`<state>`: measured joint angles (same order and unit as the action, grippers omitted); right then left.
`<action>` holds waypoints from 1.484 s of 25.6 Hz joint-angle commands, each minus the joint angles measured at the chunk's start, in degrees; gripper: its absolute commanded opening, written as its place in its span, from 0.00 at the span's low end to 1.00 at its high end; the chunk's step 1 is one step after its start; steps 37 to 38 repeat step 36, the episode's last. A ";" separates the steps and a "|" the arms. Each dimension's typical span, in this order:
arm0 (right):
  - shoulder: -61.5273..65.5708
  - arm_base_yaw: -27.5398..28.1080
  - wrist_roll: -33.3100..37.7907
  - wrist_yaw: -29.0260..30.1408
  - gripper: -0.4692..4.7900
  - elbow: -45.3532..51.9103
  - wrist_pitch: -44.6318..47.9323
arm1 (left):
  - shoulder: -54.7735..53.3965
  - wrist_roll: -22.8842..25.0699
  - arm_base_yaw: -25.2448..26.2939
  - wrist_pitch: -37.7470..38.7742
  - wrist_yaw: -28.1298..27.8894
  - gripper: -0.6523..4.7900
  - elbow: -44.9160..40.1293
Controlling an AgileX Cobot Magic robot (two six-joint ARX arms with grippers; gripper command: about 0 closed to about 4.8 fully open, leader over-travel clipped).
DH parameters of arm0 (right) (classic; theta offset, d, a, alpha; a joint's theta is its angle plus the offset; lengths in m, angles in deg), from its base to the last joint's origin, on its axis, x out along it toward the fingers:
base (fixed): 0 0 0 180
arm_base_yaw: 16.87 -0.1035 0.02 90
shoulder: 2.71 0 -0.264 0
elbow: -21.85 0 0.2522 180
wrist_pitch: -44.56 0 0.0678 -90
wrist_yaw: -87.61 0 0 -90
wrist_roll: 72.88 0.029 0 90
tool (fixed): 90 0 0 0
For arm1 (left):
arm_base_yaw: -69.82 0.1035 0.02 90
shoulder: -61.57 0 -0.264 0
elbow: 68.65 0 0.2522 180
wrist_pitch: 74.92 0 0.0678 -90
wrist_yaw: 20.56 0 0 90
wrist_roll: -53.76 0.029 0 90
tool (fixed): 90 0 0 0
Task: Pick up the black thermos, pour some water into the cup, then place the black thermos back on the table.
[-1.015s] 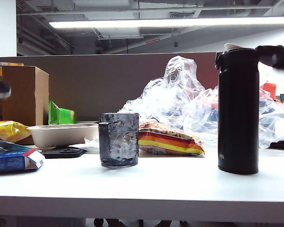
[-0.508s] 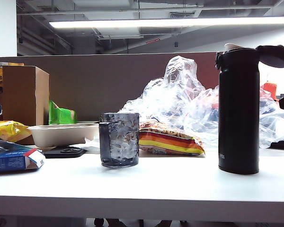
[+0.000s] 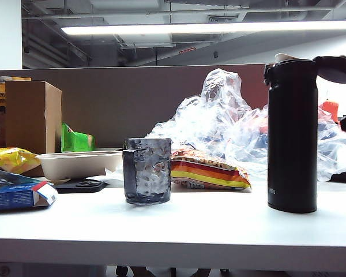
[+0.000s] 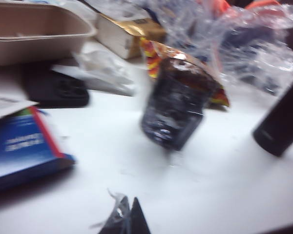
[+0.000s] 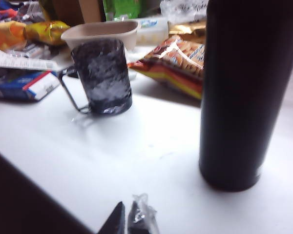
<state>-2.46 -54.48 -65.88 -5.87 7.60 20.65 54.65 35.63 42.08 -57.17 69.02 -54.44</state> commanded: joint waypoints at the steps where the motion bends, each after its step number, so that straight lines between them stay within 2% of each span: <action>1: -0.15 5.51 0.02 2.01 0.13 0.11 0.07 | -0.20 -0.33 8.46 -0.15 4.68 0.12 0.13; 6: -0.15 18.97 0.02 2.80 0.13 0.11 0.09 | 1.92 -0.33 22.91 0.22 5.62 0.12 0.09; 10: -0.15 29.88 0.02 2.73 0.13 0.11 0.07 | 6.95 -0.31 32.54 -0.39 5.14 0.12 0.09; 13: -0.15 37.62 0.02 2.73 0.13 0.11 0.02 | 6.69 -0.31 35.52 -2.73 4.92 0.12 0.04; 15: -0.15 41.11 0.02 2.69 0.13 0.11 0.09 | 6.69 -0.33 35.12 -2.78 2.67 0.12 0.04; 17: -0.15 43.23 0.02 1.86 0.13 0.11 0.07 | 6.69 -0.31 34.93 -2.73 3.21 0.12 0.04; 22: -0.15 43.17 0.02 0.39 0.13 0.11 0.09 | 6.69 -0.33 34.95 -2.67 3.21 0.12 0.04; 30: -0.15 34.18 0.02 0.85 0.13 0.11 0.07 | 6.69 -0.33 34.95 -2.58 3.21 0.12 0.04; 38: -0.15 34.42 0.02 0.79 0.13 0.11 0.09 | 6.69 -0.33 34.97 -2.51 3.21 0.12 0.04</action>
